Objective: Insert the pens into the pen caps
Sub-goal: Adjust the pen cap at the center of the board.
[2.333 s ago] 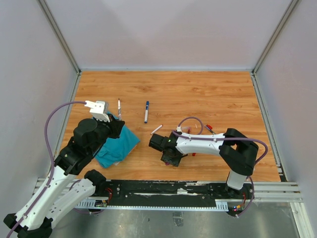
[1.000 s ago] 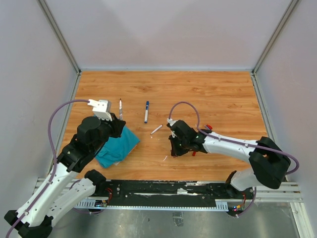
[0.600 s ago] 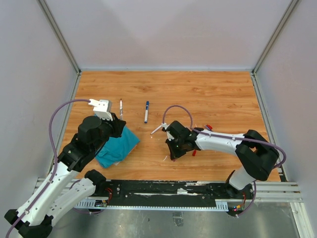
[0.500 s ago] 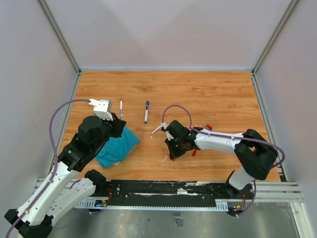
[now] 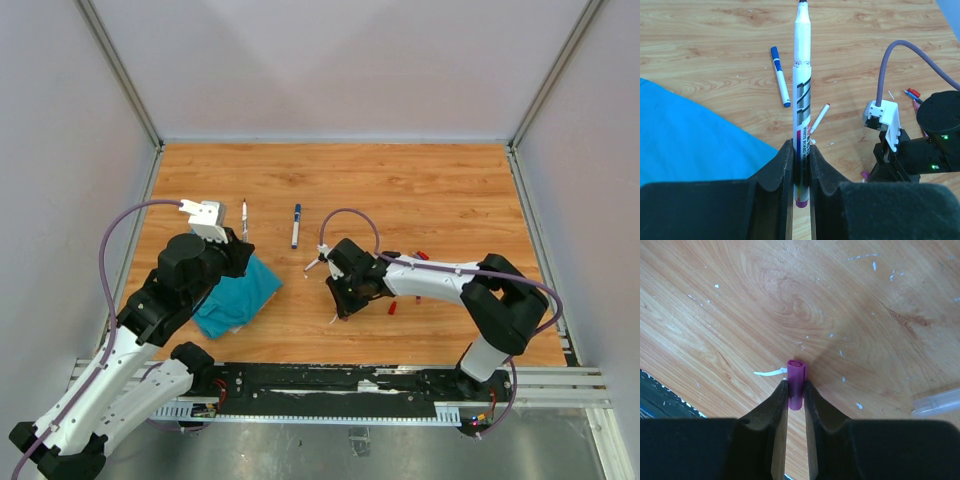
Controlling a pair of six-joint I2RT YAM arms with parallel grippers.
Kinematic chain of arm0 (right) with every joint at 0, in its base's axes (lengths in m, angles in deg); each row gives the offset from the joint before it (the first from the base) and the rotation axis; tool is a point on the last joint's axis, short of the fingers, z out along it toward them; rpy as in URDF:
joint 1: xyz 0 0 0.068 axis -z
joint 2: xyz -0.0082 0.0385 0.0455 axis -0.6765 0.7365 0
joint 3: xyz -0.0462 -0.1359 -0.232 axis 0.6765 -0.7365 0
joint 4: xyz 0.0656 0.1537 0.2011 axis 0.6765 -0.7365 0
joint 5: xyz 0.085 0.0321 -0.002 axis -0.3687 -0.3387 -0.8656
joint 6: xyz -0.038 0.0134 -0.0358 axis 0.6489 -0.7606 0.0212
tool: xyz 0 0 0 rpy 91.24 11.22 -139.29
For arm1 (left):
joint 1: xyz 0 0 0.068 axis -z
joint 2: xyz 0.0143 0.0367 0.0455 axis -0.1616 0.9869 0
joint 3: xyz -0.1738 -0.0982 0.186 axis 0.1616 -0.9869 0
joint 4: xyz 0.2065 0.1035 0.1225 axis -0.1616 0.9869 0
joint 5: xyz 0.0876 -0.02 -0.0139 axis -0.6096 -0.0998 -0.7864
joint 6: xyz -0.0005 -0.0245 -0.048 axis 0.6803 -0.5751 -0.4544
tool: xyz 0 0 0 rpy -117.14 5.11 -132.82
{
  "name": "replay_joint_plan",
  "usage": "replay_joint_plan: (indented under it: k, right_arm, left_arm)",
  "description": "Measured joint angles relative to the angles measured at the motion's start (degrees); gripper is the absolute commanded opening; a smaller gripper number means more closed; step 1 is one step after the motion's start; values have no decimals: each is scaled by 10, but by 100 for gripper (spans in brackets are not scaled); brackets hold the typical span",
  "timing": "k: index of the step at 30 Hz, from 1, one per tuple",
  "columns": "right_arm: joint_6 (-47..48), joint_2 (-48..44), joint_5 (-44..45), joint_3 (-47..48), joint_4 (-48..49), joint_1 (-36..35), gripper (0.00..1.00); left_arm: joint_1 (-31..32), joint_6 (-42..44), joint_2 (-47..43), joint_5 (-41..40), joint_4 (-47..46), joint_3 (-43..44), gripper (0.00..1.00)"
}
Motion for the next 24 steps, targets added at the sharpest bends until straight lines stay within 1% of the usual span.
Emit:
replay_joint_plan:
  k: [7,15,24]
  right_arm:
    - [0,11,3,14,-7,-1,26]
    - [5,27,23,37,-26,-13,31]
    - [10,42,52,60,-52,-30,32]
  left_arm:
    - [0,0,0,0,0,0,1]
    - [0,0,0,0,0,0,1]
    - [0,0,0,0,0,0,1]
